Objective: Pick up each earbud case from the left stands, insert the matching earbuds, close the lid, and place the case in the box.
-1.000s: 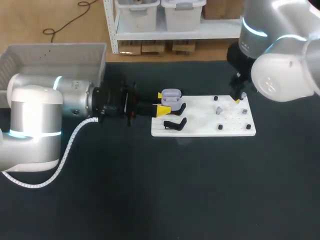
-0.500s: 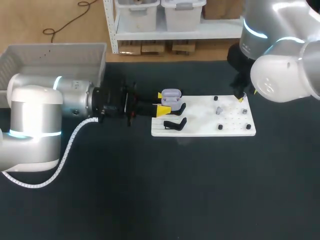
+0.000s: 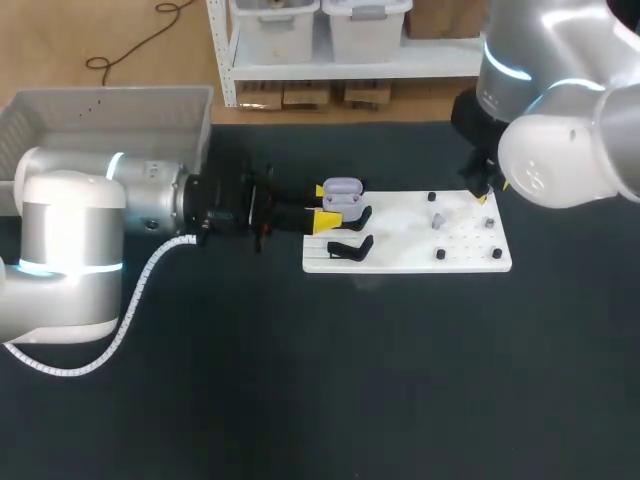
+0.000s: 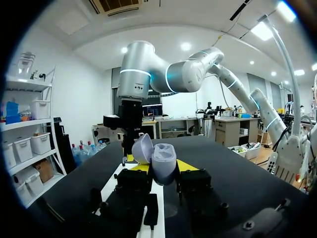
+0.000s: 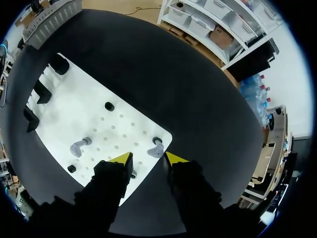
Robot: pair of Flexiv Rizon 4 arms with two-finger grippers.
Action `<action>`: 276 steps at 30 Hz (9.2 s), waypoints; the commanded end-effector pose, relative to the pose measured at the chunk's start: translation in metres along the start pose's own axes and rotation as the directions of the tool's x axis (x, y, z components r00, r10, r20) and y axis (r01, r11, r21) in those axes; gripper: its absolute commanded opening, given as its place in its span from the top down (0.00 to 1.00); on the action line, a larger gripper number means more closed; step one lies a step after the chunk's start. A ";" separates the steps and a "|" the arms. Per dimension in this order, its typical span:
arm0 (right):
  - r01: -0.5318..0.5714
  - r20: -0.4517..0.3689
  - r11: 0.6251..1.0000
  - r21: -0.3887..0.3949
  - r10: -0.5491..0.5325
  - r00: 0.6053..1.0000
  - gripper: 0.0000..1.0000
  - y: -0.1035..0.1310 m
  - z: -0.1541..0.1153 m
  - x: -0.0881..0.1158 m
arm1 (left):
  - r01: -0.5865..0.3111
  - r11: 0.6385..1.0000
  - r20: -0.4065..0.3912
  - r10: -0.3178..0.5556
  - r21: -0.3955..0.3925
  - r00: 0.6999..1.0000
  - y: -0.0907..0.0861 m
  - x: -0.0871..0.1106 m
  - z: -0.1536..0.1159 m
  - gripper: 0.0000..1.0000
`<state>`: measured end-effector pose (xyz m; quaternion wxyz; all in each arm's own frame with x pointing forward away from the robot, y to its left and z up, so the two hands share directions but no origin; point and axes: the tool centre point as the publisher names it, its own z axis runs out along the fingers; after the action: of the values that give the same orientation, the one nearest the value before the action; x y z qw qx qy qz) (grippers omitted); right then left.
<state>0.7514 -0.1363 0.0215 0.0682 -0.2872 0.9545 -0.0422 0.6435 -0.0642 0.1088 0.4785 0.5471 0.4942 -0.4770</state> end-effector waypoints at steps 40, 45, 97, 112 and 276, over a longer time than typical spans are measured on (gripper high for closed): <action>-0.005 0.005 0.999 0.046 0.005 1.000 0.69 -0.006 0.014 -0.003 | -0.002 1.000 0.001 0.002 -0.003 1.000 -0.001 0.000 0.000 1.00; -0.003 0.005 0.999 0.051 0.003 1.000 0.72 -0.007 0.014 -0.003 | -0.002 1.000 0.001 0.002 -0.003 1.000 -0.001 0.000 0.000 1.00; -0.313 -0.098 0.949 -0.032 0.308 0.946 1.00 0.123 -0.176 0.026 | -0.002 1.000 0.001 0.002 -0.003 1.000 -0.001 0.000 0.000 1.00; -0.313 -0.098 0.949 -0.032 0.308 0.946 1.00 0.123 -0.176 0.026 | -0.002 1.000 0.001 0.002 -0.003 1.000 -0.001 0.000 0.000 1.00; -0.680 -0.023 0.658 -0.325 0.713 0.701 0.23 0.134 -0.175 0.023 | -0.002 1.000 0.001 0.002 -0.003 1.000 -0.001 0.000 0.000 1.00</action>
<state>0.6418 -0.0093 0.1791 0.0637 0.1026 0.9901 0.0713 0.6436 -0.0640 0.1088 0.4785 0.5470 0.4940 -0.4773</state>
